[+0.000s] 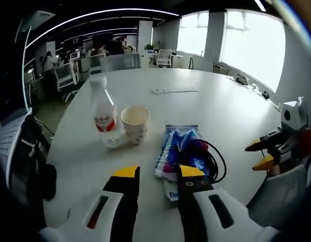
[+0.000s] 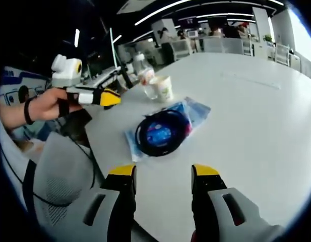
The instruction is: Arrange the tabletop items into an orderly group along one side of the table until the central work area is clear of visible clutter.
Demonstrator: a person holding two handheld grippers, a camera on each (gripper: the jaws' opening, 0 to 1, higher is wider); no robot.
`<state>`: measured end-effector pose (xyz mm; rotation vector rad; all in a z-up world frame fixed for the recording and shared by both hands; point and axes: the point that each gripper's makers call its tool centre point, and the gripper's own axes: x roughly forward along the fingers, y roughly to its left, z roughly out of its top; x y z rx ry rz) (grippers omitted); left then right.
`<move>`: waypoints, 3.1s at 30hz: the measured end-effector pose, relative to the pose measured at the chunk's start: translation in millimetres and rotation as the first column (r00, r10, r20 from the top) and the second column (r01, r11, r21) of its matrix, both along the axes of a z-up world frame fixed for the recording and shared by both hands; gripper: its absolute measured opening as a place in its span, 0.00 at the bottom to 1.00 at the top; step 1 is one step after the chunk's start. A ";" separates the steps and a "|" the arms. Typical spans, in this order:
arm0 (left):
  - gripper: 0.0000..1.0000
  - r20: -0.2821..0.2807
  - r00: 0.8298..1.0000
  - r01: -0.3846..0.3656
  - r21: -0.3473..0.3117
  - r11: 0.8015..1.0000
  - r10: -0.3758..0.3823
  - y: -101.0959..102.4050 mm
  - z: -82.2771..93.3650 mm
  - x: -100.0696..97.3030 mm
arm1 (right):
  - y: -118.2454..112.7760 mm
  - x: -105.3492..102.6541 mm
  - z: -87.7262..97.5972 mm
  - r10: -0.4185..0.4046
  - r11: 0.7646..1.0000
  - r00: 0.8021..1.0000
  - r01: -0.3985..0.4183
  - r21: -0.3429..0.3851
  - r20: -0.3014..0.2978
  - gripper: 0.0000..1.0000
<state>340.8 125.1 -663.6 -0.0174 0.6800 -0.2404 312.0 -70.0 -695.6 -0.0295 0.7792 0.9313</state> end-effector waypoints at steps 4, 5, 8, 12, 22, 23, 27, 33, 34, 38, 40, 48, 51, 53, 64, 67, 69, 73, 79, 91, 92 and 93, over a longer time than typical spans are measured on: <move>0.29 -0.010 1.000 0.000 -0.008 1.000 0.000 -2.1 -3.5 -7.5 | 5.8 3.8 -0.5 0.007 1.000 1.000 -0.007 0.005 -0.006 0.42; 0.29 -0.012 1.000 -0.001 -0.012 1.000 0.001 -2.4 -4.2 -9.0 | 6.9 5.6 -0.7 0.006 1.000 1.000 -0.006 0.010 -0.008 0.42; 0.30 -0.014 1.000 0.012 0.000 1.000 -0.012 -4.1 -5.9 -14.0 | 8.1 9.5 -1.7 0.004 1.000 1.000 -0.003 0.011 -0.010 0.42; 0.30 -0.023 1.000 0.004 -0.009 1.000 -0.004 -2.7 -9.0 -20.1 | 11.8 17.0 -3.0 0.005 1.000 1.000 -0.005 0.008 -0.010 0.41; 0.31 -0.032 0.999 -0.007 -0.021 1.000 0.007 3.7 -11.4 -29.5 | 26.4 32.3 -9.4 -0.022 1.000 0.999 0.022 0.005 -0.031 0.40; 0.31 -0.030 1.000 -0.010 -0.022 1.000 0.009 4.9 -10.7 -29.3 | 28.9 33.3 -10.2 -0.023 1.000 0.999 0.023 0.007 -0.035 0.40; 0.31 -0.025 1.000 -0.011 -0.008 1.000 0.011 9.4 -8.1 -28.9 | 31.8 38.6 -17.5 -0.049 0.999 0.997 0.048 -0.010 -0.059 0.37; 0.31 -0.015 1.000 -0.012 -0.002 1.000 0.012 12.1 -2.1 -28.6 | 34.3 46.4 -27.8 -0.120 0.993 0.988 0.120 -0.008 -0.099 0.36; 0.31 -0.013 1.000 -0.013 -0.004 1.000 0.013 12.6 -2.0 -28.6 | 35.9 47.0 -30.3 -0.121 0.993 0.987 0.120 -0.012 -0.101 0.36; 0.31 -0.011 1.000 -0.023 -0.008 1.000 0.022 17.1 -0.7 -30.3 | 41.4 46.4 -35.1 -0.119 0.993 0.985 0.119 -0.014 -0.121 0.36; 0.30 -0.013 1.000 -0.029 -0.005 1.000 0.028 19.8 -0.6 -31.9 | 43.6 47.7 -37.0 -0.122 0.993 0.985 0.121 -0.014 -0.125 0.36; 0.29 -0.013 0.999 -0.044 -0.008 0.999 0.044 27.6 1.4 -36.1 | 52.6 51.7 -42.1 -0.130 0.991 0.981 0.128 -0.023 -0.143 0.34; 0.30 -0.017 0.998 -0.053 -0.015 0.998 0.053 28.0 1.2 -38.0 | 53.6 55.6 -45.1 -0.167 0.986 0.971 0.166 -0.022 -0.174 0.30; 0.30 -0.018 0.998 -0.065 -0.030 0.997 0.065 27.0 0.7 -38.9 | 54.9 57.5 -44.1 -0.181 0.983 0.968 0.181 -0.017 -0.173 0.26; 0.29 -0.026 0.998 -0.066 -0.028 0.997 0.066 23.2 -1.2 -42.8 | 51.9 65.1 -53.0 -0.204 0.978 0.965 0.195 -0.071 -0.163 0.14; 0.29 -0.037 0.997 -0.067 -0.023 0.997 0.066 25.2 -3.7 -43.8 | 46.1 67.1 -54.3 -0.210 0.976 0.966 0.197 -0.092 -0.154 0.05; 0.29 -0.037 0.997 -0.065 -0.020 0.998 0.064 25.4 -3.8 -43.9 | 45.3 69.2 -49.6 -0.229 0.973 0.960 0.223 -0.059 -0.162 0.04; 0.29 -0.031 0.997 -0.067 -0.023 0.997 0.067 24.9 -2.2 -42.0 | 43.3 68.0 -45.7 -0.231 0.973 0.959 0.225 -0.053 -0.161 0.03; 0.28 -0.024 0.998 -0.066 -0.030 0.997 0.066 22.8 -1.1 -39.1 | 45.4 70.9 -30.0 -0.251 0.967 0.956 0.254 -0.004 -0.149 0.00; 0.28 -0.017 0.999 -0.051 -0.036 0.998 0.050 19.9 0.3 -37.2 | 56.5 65.8 3.5 -0.178 0.983 0.982 0.180 0.035 -0.064 0.00; 0.28 -0.016 0.999 -0.050 -0.036 0.998 0.050 19.7 0.4 -36.9 | 57.0 65.4 5.6 -0.176 0.983 0.982 0.179 0.040 -0.063 0.00; 0.28 -0.015 0.999 -0.049 -0.034 0.998 0.048 19.5 0.5 -36.5 | 57.6 65.1 8.7 -0.176 0.983 0.983 0.179 0.048 -0.060 0.00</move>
